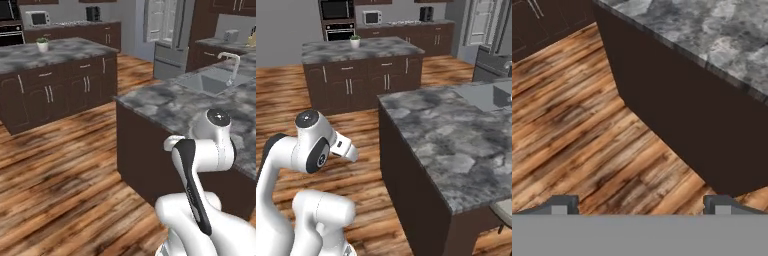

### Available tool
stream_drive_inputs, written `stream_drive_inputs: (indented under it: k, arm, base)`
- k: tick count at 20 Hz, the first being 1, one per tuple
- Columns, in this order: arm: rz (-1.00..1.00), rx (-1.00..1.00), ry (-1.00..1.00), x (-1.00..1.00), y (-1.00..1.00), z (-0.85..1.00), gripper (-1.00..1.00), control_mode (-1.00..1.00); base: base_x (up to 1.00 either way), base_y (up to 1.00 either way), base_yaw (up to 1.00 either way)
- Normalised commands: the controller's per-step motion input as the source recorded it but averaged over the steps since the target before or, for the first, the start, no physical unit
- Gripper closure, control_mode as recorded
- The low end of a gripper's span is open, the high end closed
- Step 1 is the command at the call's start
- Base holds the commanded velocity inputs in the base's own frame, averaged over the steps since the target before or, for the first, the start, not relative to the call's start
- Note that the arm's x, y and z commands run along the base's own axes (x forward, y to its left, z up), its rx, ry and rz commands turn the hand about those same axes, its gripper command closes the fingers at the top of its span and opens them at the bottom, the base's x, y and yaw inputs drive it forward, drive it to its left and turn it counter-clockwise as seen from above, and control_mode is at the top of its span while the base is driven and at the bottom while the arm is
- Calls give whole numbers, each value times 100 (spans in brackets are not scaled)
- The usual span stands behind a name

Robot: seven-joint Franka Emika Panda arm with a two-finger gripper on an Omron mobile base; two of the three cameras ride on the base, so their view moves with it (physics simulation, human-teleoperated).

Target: Gather the broccoli and squash from the fridge and place them on a tray on the dining counter. Then gather the chicken drumsticks from the fridge and place them on the other tray.

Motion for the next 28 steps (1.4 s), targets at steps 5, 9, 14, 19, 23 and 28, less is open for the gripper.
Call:
stream_drive_inputs:
  k: [5,9,14,19,23,28]
  arm:
    - [0,0,0,0,0,0,-100,100]
    - [0,0,0,0,0,0,-100,100]
    - [0,0,0,0,0,0,-100,100]
    - [0,0,0,0,0,0,-100,100]
    - [0,0,0,0,0,0,-100,100]
    - [0,0,0,0,0,0,-100,100]
  base:
    - [73,91,-41]
    - [69,95,-39]
    - [67,98,-38]
    - [66,99,-37]
    - [64,100,-37]
    - [61,100,-35]
